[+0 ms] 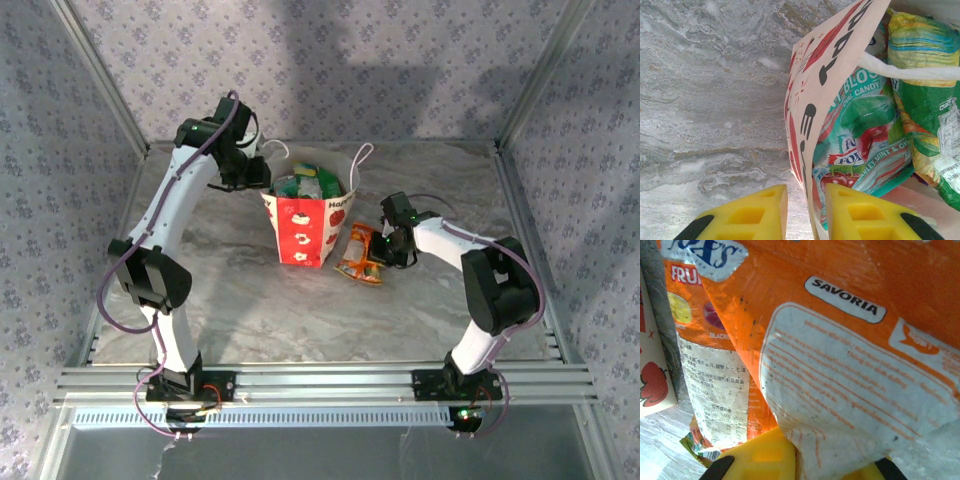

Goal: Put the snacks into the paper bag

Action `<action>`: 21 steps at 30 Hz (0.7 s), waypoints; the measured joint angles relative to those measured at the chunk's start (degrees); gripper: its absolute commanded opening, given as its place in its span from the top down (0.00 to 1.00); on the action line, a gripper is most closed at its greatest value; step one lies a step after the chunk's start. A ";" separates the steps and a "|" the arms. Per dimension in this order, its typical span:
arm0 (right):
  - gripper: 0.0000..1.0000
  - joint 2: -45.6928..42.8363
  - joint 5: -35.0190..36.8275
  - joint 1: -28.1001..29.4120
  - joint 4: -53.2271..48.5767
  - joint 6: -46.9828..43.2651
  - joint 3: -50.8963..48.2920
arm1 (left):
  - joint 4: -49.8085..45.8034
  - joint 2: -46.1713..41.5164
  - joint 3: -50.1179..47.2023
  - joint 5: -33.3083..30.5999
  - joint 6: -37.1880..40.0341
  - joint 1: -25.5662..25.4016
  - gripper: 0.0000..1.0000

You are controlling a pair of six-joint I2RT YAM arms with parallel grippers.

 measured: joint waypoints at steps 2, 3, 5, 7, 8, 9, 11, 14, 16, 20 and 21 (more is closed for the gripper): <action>1.00 -0.46 0.46 0.09 -0.94 -0.02 0.04 | 0.00 0.00 0.00 0.00 0.00 0.00 0.73; 1.00 -0.87 0.85 0.11 -1.62 -0.07 0.04 | 0.00 0.00 0.00 0.00 0.00 0.00 0.73; 1.00 -1.75 1.42 0.13 -2.71 -0.28 0.04 | 0.00 0.00 0.00 0.02 0.00 0.00 0.74; 1.00 -2.67 2.12 0.15 -3.69 -0.46 0.04 | 0.02 0.00 0.00 0.04 -0.02 0.02 0.74; 1.00 -3.21 2.54 0.15 -4.26 -0.68 0.04 | 0.04 0.00 0.00 0.07 -0.02 0.02 0.74; 1.00 -3.63 2.86 0.15 -4.79 -0.90 0.04 | 0.09 0.00 -0.07 0.15 -0.02 0.11 0.73; 1.00 -4.37 3.34 0.15 -5.86 -1.29 0.04 | 0.35 -0.02 -0.37 0.57 0.00 0.13 0.73; 1.00 -5.29 4.15 0.15 -7.19 -1.73 0.04 | 1.20 -0.24 -1.36 1.44 0.50 0.17 0.73; 1.00 -5.88 4.61 0.20 -8.07 -1.92 0.09 | 1.38 -0.33 -1.70 1.62 0.90 0.33 0.73; 1.00 -7.91 5.79 0.22 -9.79 -2.29 0.48 | 1.38 -0.35 -1.73 1.86 1.29 0.66 0.73; 1.00 -8.55 5.97 0.24 -10.29 -2.40 0.76 | 1.40 -0.35 -1.81 2.03 1.36 0.76 0.73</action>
